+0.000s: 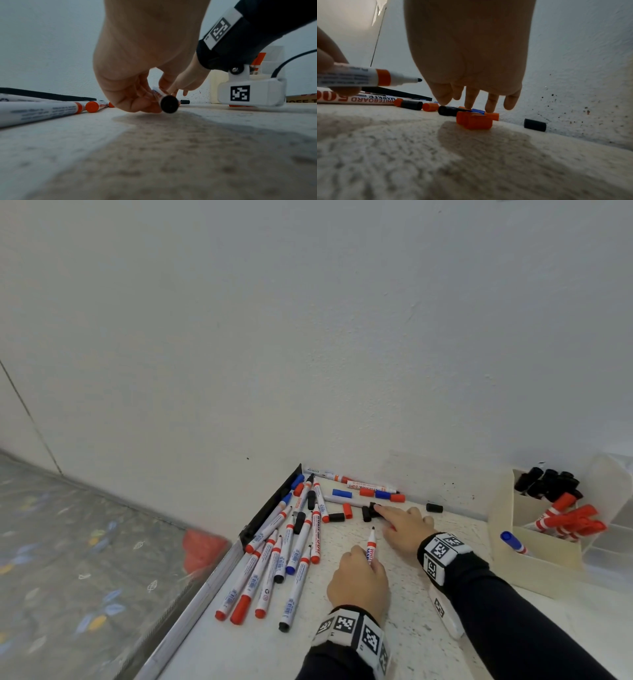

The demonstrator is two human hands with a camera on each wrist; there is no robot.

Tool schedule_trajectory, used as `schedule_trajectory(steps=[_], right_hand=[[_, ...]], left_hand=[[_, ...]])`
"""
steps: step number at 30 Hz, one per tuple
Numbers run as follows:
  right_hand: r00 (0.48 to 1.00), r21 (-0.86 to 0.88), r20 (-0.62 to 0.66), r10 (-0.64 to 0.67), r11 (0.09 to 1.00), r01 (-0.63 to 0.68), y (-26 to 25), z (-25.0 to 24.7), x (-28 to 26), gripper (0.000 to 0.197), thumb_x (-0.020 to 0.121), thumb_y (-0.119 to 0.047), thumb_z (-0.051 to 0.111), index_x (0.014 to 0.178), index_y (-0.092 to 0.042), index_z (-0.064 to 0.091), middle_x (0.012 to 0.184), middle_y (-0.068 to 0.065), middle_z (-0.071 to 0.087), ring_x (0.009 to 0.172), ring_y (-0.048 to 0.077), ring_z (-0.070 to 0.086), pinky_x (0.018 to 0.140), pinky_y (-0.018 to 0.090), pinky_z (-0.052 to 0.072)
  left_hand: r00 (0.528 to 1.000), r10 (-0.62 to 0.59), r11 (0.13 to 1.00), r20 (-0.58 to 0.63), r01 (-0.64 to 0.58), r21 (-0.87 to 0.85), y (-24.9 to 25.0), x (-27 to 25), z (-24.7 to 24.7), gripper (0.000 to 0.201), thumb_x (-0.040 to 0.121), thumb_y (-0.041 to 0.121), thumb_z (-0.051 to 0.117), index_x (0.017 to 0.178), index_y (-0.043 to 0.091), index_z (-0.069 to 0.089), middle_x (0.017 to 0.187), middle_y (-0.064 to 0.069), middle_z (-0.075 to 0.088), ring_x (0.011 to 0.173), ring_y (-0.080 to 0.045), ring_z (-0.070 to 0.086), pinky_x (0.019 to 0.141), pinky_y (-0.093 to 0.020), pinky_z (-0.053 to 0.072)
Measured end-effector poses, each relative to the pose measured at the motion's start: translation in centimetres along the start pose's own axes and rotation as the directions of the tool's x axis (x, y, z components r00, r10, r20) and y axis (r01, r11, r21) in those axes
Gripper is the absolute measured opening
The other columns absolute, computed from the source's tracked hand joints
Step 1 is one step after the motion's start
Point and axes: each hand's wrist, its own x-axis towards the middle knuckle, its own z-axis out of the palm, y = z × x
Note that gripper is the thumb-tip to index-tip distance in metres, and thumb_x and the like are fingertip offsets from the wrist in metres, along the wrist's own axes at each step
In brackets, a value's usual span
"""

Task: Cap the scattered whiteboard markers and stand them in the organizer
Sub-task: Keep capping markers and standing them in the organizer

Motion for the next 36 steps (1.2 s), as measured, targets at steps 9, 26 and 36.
schedule_trajectory(steps=[9, 26, 36], right_hand=[[0.996, -0.119, -0.06, 0.059, 0.991, -0.066, -1.1, 0.6, 1.4, 0.05, 0.093, -0.035, 0.037, 0.142, -0.036, 0.024, 0.144, 0.004, 0.033, 0.132, 0.025, 0.029, 0.108, 0.049, 0.021], [0.935, 0.285, -0.355, 0.01, 0.953, 0.098, -1.2, -1.1, 1.1, 0.038, 0.089, -0.002, 0.048, 0.122, -0.021, 0.049, 0.118, 0.006, 0.047, 0.093, 0.015, 0.048, 0.087, 0.024, 0.042], [0.987, 0.561, -0.161, -0.009, 0.822, 0.099, 1.2, -3.1, -3.4, 0.022, 0.081, -0.006, 0.065, 0.087, -0.023, 0.053, 0.09, 0.002, 0.062, 0.074, 0.009, 0.061, 0.063, 0.012, 0.046]], left_hand=[[0.999, -0.027, 1.0, 0.029, 0.027, 0.01, 0.3, 0.0, 0.0, 0.029, 0.096, 0.04, 0.037, 0.115, 0.021, 0.049, 0.092, 0.006, 0.043, 0.08, -0.012, 0.047, 0.074, -0.025, 0.044], [1.0, -0.011, 1.0, 0.003, 0.011, -0.022, -0.1, 0.3, 0.2, 0.028, 0.095, 0.039, 0.04, 0.114, 0.021, 0.05, 0.094, 0.006, 0.046, 0.088, -0.012, 0.053, 0.08, -0.027, 0.049], [0.992, 0.125, 0.992, -0.01, -0.125, 0.005, -0.2, 0.7, 0.1, 0.033, 0.096, 0.028, 0.044, 0.128, 0.026, 0.046, 0.117, 0.003, 0.054, 0.103, -0.014, 0.053, 0.089, -0.031, 0.049]])
